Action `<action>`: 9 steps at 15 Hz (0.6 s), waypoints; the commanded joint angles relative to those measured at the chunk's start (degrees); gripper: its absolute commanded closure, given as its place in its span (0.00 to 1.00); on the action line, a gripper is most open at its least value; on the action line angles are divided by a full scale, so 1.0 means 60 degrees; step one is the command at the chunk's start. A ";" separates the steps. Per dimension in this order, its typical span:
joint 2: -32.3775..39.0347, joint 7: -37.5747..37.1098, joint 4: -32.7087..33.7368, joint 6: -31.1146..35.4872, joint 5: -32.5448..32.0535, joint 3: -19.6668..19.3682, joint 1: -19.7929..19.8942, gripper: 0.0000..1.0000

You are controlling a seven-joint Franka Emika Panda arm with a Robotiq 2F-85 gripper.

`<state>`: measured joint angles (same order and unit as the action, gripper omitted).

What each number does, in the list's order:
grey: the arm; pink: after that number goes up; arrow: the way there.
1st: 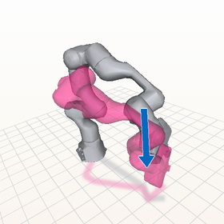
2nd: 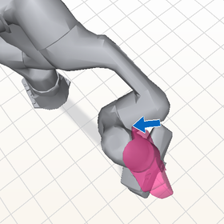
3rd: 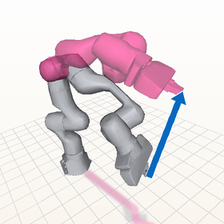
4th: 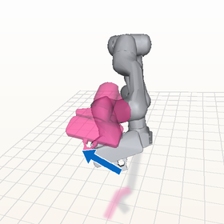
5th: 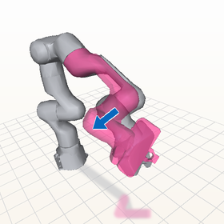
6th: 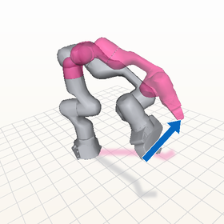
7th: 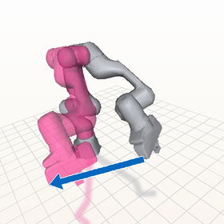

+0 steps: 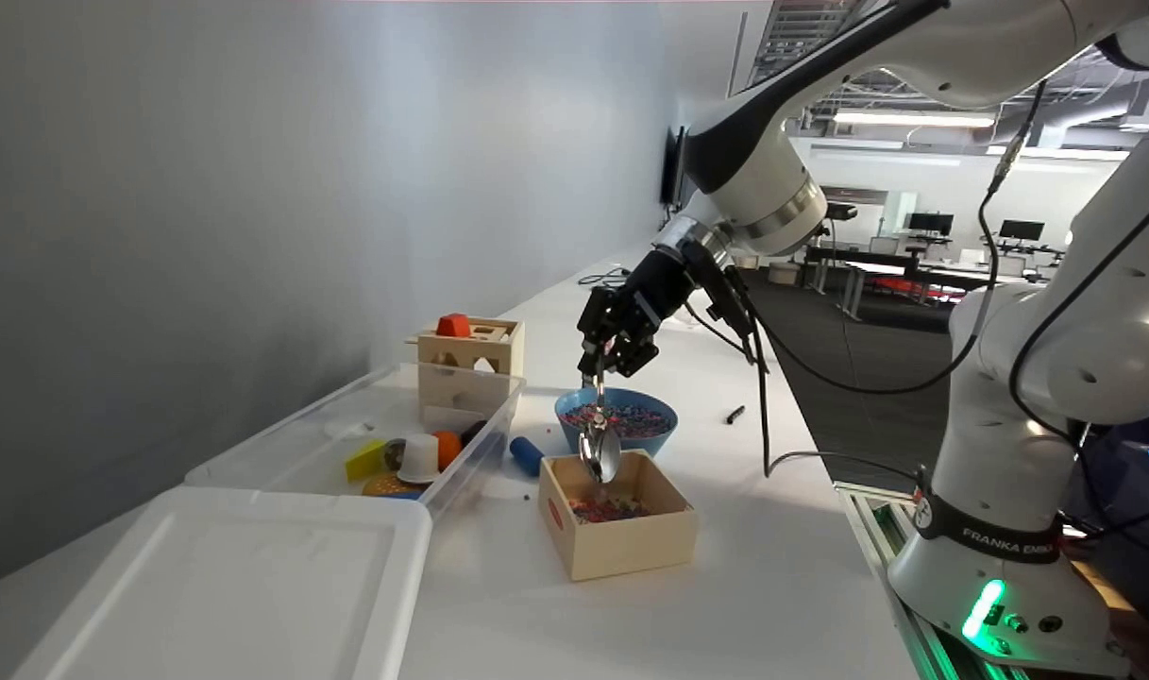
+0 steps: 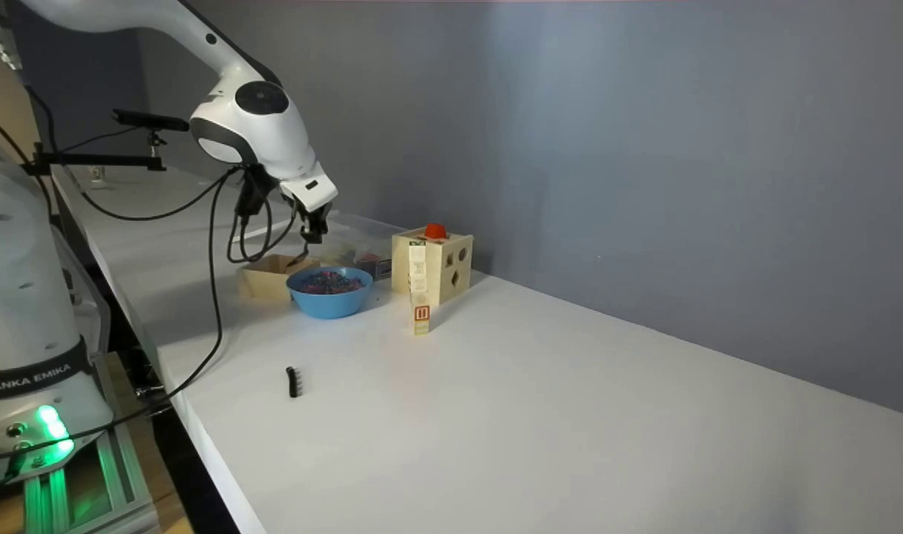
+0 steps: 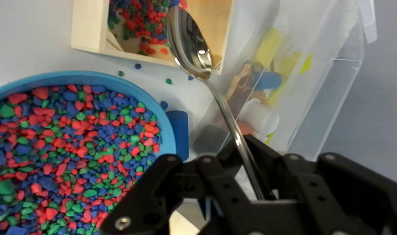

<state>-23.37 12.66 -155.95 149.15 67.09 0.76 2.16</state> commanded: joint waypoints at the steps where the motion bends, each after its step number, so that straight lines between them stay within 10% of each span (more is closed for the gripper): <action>1: -0.0551 0.0006 -0.0223 0.0365 0.0238 0.0012 0.0024 0.98; 9: -0.0802 -0.0681 -0.0121 0.0509 0.0438 -0.0847 0.0662 0.98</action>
<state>-25.78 10.61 -155.93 152.50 68.02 -2.29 4.45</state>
